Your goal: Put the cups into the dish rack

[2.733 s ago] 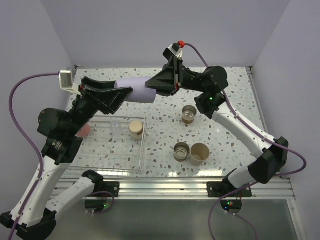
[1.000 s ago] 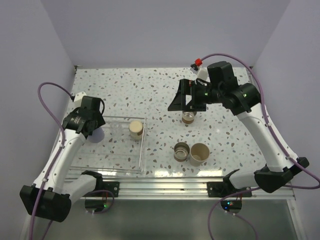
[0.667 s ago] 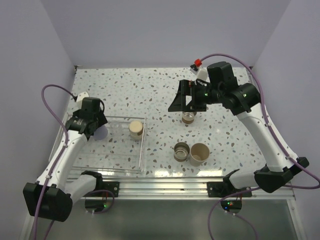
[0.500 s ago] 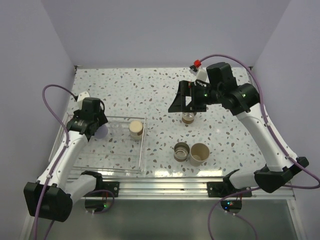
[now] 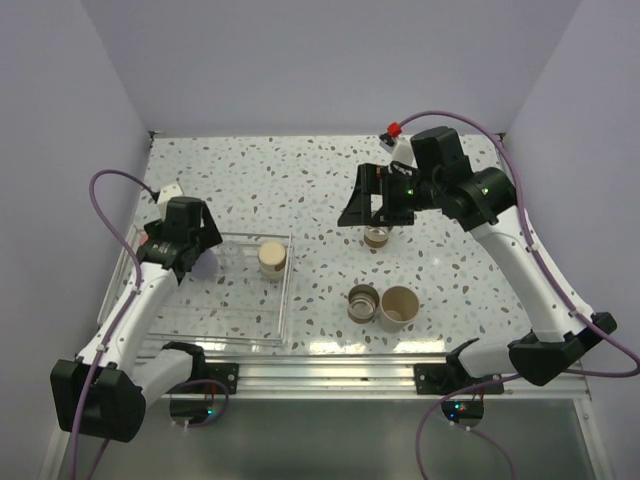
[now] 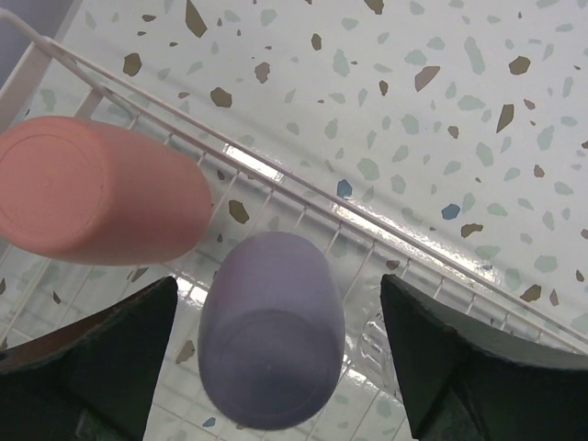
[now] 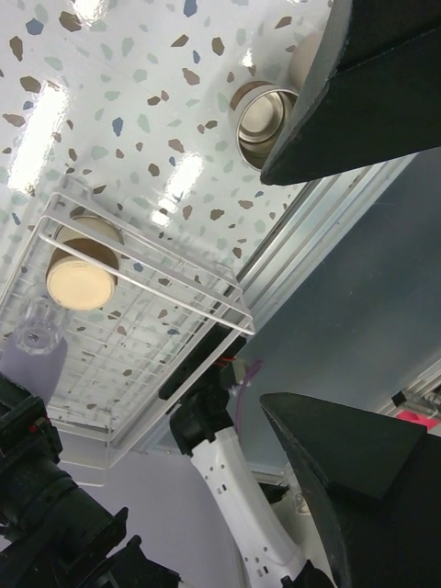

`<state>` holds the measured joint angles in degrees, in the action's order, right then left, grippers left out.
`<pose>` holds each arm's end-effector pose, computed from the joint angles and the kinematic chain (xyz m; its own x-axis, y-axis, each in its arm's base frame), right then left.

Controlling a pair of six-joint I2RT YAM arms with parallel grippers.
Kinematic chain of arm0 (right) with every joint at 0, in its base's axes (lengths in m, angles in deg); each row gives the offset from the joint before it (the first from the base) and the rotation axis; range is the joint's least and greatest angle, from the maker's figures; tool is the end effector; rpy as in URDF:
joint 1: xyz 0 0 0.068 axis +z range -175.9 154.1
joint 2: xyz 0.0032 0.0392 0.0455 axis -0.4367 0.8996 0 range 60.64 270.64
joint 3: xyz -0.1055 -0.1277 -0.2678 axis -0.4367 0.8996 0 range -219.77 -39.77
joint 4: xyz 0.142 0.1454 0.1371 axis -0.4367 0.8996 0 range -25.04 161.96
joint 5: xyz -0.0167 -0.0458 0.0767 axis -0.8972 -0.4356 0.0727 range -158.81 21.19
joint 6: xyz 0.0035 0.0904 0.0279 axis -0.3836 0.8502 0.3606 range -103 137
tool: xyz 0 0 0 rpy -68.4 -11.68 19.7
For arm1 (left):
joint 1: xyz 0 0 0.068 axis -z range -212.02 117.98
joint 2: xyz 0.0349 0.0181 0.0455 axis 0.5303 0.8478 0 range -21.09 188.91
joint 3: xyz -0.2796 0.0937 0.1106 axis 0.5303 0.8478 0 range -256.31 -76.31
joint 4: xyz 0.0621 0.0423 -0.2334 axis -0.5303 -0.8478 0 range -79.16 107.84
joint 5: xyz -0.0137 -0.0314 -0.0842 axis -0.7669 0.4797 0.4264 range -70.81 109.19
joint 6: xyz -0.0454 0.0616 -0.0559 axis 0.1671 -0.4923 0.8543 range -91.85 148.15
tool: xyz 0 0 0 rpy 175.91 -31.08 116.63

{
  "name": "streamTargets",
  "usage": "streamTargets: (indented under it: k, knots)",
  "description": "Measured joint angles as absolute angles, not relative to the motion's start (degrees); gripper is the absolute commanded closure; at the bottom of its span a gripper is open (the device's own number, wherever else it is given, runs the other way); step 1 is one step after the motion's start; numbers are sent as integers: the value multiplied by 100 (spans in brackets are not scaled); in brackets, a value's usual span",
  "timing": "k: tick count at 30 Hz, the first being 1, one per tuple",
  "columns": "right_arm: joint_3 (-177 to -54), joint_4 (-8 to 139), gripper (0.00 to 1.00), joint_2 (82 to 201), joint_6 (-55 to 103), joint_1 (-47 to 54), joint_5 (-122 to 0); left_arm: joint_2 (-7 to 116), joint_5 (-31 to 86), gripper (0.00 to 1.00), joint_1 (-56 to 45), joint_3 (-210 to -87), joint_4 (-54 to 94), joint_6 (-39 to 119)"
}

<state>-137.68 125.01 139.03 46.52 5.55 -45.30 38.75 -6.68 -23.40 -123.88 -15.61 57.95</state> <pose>0.2113 0.1691 0.4480 -0.8455 0.0126 -0.5338 -0.3682 0.7101 0.6001 0.2094 0.0060 0.2813 -0.5316 -0.3717 -0.7611 -0.4961 0.8649 -0.0759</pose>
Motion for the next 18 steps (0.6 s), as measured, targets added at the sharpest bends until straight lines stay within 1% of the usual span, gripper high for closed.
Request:
streamTargets:
  k: [1,11,15,18]
  knots:
    - [-13753,12501,2,13903,4652,555,-4537,3881,-665,0,-2340,-12379,-1548,5780]
    - [-13676,12534,2,13914,4630,555,-4692,3811,-661,0,-2340,-12399,-1581,5743]
    - [-13685,12606,2,14096,4521,555,-4932,3737,-652,0,-2340,-12760,-1764,5743]
    - [-13755,12764,2,14445,4427,509,-5308,3665,-624,0,-2340,-13171,-1843,5743]
